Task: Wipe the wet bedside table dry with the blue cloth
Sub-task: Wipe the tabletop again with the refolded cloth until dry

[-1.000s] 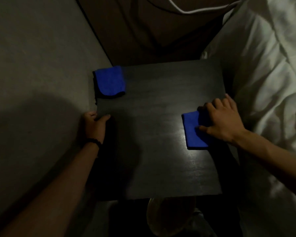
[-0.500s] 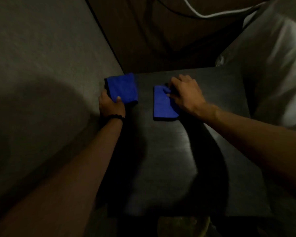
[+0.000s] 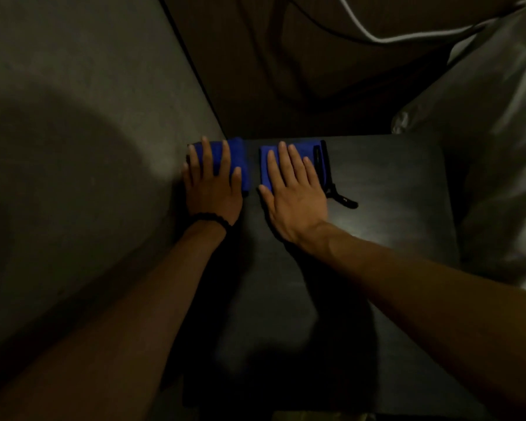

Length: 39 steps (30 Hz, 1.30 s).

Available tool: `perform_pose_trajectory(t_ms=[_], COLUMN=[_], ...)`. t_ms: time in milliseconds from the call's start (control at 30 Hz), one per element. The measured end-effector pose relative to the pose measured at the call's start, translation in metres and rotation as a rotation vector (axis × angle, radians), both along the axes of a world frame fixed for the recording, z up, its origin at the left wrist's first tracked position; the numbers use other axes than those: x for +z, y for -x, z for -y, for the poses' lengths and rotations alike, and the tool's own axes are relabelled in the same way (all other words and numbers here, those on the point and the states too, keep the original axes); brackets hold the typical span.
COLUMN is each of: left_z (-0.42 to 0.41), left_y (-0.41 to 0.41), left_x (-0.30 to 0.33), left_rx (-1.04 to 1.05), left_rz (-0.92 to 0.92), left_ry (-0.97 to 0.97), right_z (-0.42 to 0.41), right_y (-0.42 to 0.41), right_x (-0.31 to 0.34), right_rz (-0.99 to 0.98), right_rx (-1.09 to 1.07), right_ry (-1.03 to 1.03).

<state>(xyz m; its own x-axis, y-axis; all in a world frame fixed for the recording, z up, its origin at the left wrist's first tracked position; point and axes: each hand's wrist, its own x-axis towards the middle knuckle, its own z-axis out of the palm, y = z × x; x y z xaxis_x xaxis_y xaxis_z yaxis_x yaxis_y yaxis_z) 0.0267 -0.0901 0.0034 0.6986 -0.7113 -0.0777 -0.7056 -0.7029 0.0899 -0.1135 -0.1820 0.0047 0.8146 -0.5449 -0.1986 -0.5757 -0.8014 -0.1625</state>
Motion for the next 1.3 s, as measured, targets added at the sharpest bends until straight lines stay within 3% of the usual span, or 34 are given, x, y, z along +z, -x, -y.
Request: perform_pose_trajectory(t_ms=[433,767,967,1300], left_z=[0.004,0.021,0.023,0.024], left_y=[0.003,-0.006,-0.004,0.003], left_x=[-0.005,0.001,-0.008,0.003], left_rx=[-0.167,-0.108,-0.077,-0.05], left_rz=[0.038,0.056,0.003,-0.084], left_ry=[-0.056,0.015,-0.019,-0.075], right_z=[0.003,0.022,0.022,0.028], right_y=[-0.02,-0.021,-0.021,-0.024], right_x=[0.01,0.003,-0.005,0.012], right_rz=[0.016,0.011,0.038,-0.091], right_rx=[0.003,-0.02,-0.049,-0.041], right_ry=[-0.046,0.092,0.019,-0.096])
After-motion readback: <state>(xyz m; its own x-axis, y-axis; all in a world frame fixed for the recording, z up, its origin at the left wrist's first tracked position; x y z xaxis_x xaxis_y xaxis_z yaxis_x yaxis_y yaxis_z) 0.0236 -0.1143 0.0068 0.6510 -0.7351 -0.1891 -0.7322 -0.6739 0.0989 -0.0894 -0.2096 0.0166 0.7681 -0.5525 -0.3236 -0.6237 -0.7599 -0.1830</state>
